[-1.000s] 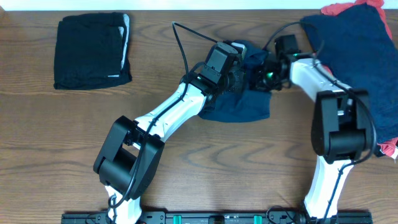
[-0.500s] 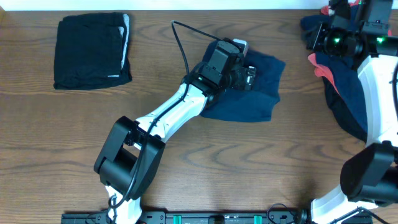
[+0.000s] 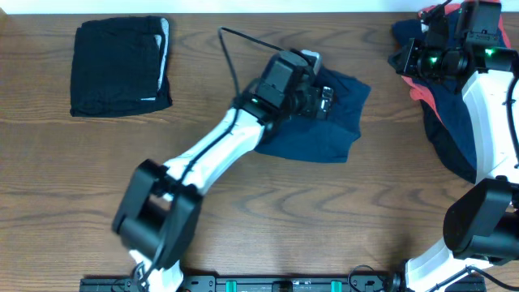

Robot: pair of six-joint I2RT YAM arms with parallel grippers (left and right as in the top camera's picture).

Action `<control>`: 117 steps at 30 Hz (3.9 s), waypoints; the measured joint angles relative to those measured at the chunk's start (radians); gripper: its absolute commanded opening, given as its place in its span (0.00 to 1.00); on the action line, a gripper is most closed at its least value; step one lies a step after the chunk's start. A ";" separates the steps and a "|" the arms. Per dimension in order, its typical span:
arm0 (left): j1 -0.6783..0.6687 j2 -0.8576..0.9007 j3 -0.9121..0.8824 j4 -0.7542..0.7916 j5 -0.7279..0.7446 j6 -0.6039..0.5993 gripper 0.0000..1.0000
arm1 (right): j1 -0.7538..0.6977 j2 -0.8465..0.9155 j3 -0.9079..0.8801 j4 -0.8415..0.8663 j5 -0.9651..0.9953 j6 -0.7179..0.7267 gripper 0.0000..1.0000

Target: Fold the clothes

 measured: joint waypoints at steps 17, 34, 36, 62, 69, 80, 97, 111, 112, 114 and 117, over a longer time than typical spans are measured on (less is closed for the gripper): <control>0.060 -0.281 0.001 -0.129 0.000 0.020 0.98 | 0.061 0.000 -0.013 -0.029 0.003 -0.002 0.15; 0.460 -0.281 0.001 -0.425 -0.026 0.031 0.98 | 0.343 0.283 -0.020 0.116 0.016 0.056 0.74; 0.471 -0.281 0.001 -0.429 -0.026 0.031 0.98 | 0.345 0.312 -0.020 0.158 0.017 0.066 0.75; 0.473 -0.281 0.001 -0.454 -0.037 0.058 0.98 | 0.274 0.151 -0.024 0.043 0.002 0.099 0.01; 0.473 -0.281 0.001 -0.455 -0.037 0.061 0.98 | 0.227 0.113 -0.022 -0.163 0.158 0.068 0.01; 0.473 -0.281 0.001 -0.459 -0.041 0.065 0.98 | 0.246 0.303 -0.023 -0.056 0.159 0.010 0.01; 0.473 -0.281 0.001 -0.461 -0.045 0.081 0.98 | 0.494 0.323 -0.023 0.315 0.061 0.113 0.01; 0.438 -0.281 0.001 -0.461 -0.045 0.084 0.98 | 0.398 0.323 0.204 -0.023 0.072 0.085 0.67; 0.430 -0.281 0.001 -0.460 -0.044 0.084 0.98 | 0.383 0.322 0.214 -0.042 0.083 0.077 0.66; 0.399 -0.280 0.001 -0.450 -0.039 0.084 0.98 | 0.336 0.322 0.219 -0.084 0.107 0.051 0.62; 0.343 -0.266 0.001 -0.414 -0.021 0.084 0.99 | 0.269 0.322 0.191 -0.099 0.131 0.019 0.51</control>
